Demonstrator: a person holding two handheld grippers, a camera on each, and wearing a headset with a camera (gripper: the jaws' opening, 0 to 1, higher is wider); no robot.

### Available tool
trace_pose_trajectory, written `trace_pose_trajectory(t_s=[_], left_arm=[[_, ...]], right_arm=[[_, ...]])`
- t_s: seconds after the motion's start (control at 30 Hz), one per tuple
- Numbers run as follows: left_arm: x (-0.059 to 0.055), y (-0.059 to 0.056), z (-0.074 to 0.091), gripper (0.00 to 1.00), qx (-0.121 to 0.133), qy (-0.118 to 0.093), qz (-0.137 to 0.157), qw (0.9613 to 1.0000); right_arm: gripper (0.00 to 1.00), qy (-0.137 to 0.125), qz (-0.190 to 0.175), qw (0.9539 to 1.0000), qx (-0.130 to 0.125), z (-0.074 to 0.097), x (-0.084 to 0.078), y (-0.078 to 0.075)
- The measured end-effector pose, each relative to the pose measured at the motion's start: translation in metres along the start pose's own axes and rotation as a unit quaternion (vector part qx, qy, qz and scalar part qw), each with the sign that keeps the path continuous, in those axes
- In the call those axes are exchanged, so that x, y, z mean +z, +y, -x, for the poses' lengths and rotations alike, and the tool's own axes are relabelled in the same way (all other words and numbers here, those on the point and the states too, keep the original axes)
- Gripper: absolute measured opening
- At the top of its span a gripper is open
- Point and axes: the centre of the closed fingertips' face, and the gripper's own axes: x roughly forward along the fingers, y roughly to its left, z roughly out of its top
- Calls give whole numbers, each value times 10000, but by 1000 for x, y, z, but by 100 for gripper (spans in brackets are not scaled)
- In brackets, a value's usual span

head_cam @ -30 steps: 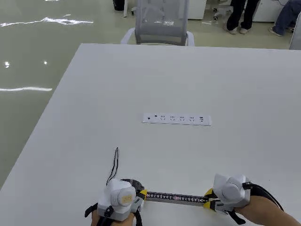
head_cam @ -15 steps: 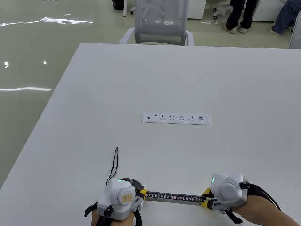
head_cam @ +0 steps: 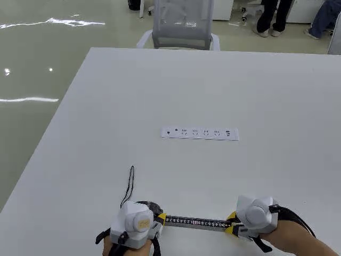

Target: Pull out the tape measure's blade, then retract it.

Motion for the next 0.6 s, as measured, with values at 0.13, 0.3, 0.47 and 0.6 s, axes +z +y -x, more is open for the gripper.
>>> trace_pose_trajectory(t_s=[0.13, 0.3, 0.47, 0.6], left_arm=[[0, 0, 0, 57, 1, -3, 5, 10000], [0, 0, 0, 58, -5, 2, 11, 10000], [0, 1, -1, 58, -5, 7, 14, 10000], [0, 0, -1, 58, 3, 3, 15, 10000]], right_arm=[[13, 3, 0, 10000, -6, -2, 2, 0], [13, 17, 25, 10000, -11, -2, 3, 0], [13, 16, 35, 10000, -14, -3, 5, 1], [13, 8, 44, 10000, -22, -4, 6, 1]])
